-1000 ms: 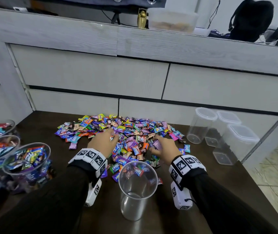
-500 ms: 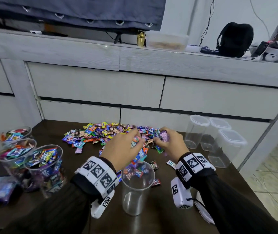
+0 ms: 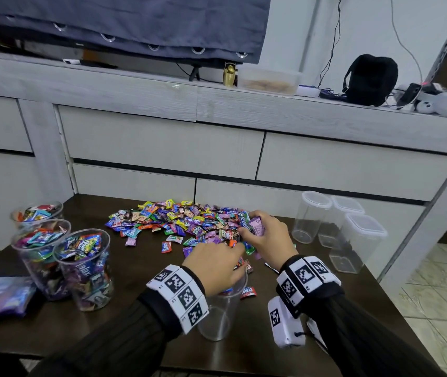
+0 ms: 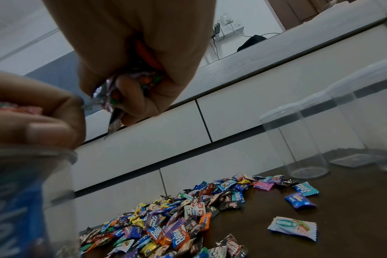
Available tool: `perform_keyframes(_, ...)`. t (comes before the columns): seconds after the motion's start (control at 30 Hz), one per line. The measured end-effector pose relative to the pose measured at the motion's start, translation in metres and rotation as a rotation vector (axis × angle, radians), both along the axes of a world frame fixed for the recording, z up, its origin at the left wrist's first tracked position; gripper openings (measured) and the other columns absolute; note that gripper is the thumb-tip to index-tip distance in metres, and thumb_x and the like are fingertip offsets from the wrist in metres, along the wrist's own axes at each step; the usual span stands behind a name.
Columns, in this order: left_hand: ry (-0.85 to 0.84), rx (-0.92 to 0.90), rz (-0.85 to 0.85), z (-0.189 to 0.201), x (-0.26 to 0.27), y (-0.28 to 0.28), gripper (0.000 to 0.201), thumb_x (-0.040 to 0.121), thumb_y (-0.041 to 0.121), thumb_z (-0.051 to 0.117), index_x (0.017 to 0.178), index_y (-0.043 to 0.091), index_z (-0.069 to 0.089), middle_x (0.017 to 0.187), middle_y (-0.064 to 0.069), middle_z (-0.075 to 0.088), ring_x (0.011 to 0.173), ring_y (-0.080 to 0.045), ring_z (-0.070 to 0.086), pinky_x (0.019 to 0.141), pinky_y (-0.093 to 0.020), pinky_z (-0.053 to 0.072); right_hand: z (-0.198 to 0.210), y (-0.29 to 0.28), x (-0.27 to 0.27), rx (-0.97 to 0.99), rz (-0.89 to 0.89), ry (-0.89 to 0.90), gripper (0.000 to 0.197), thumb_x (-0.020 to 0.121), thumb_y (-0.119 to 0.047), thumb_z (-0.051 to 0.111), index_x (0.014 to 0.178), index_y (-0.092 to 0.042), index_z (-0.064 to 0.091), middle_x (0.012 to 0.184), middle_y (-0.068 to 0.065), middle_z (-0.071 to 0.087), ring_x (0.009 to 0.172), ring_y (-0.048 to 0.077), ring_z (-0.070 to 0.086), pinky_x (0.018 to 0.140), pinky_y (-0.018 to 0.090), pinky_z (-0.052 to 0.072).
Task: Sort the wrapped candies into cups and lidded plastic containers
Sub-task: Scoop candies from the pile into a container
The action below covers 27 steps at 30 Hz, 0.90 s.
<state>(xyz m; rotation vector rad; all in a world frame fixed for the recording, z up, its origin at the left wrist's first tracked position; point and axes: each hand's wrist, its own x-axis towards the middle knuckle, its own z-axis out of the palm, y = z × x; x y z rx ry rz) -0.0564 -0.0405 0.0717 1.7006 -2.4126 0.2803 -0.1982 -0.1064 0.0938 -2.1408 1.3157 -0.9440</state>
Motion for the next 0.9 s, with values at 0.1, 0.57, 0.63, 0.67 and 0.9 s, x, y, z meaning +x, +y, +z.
perform_keyframes(0.1,0.011,0.000,-0.010,0.000,0.000,0.003,0.033,0.099,0.043,0.036,0.118,0.019,0.046,0.092,-0.008,0.066,0.085,-0.032,0.063,0.061,-0.035,0.031,0.000,0.002,-0.002,0.002,0.000,0.002,0.040,0.086,-0.032,0.068,0.119,-0.014,0.056,0.097,-0.001,0.059,0.066,0.022,0.066,0.055,0.029,0.053)
perform_keyframes(0.57,0.229,0.069,-0.128,0.000,0.006,0.007,0.026,0.094,0.037,0.048,0.100,0.013,0.057,0.095,-0.006,0.064,0.085,-0.023,0.058,0.073,-0.041,0.049,0.003,0.003,-0.006,-0.001,0.012,0.037,0.037,0.087,-0.031,0.067,0.116,-0.013,0.055,0.088,0.009,0.066,0.057,0.024,0.066,0.058,0.038,0.056)
perform_keyframes(0.63,0.205,0.048,-0.121,0.000,0.006,0.007,0.028,0.093,0.039,0.047,0.098,0.014,0.059,0.095,-0.004,0.065,0.085,-0.022,0.059,0.071,-0.039,0.049,0.003,0.002,-0.007,-0.006,0.009,0.037,0.037,0.086,-0.031,0.068,0.116,-0.012,0.056,0.087,0.009,0.066,0.059,0.025,0.067,0.063,0.042,0.056)
perform_keyframes(0.67,0.184,0.024,-0.118,-0.001,0.006,0.007,0.030,0.093,0.040,0.046,0.099,0.015,0.060,0.095,-0.002,0.065,0.084,-0.022,0.059,0.068,-0.037,0.048,0.002,0.002,-0.007,-0.008,0.007,0.035,0.037,0.086,-0.031,0.068,0.116,-0.012,0.056,0.086,0.008,0.065,0.060,0.025,0.067,0.063,0.042,0.056)
perform_keyframes(0.9,0.150,-0.121,-0.094,0.001,0.006,0.011,0.032,0.088,0.052,0.044,0.093,0.027,0.063,0.094,0.008,0.053,0.082,-0.016,0.058,0.058,-0.028,0.029,-0.004,0.004,-0.011,-0.014,-0.022,0.011,0.034,0.084,-0.029,0.069,0.110,-0.013,0.057,0.074,-0.002,0.059,0.052,0.025,0.065,0.046,0.034,0.053)
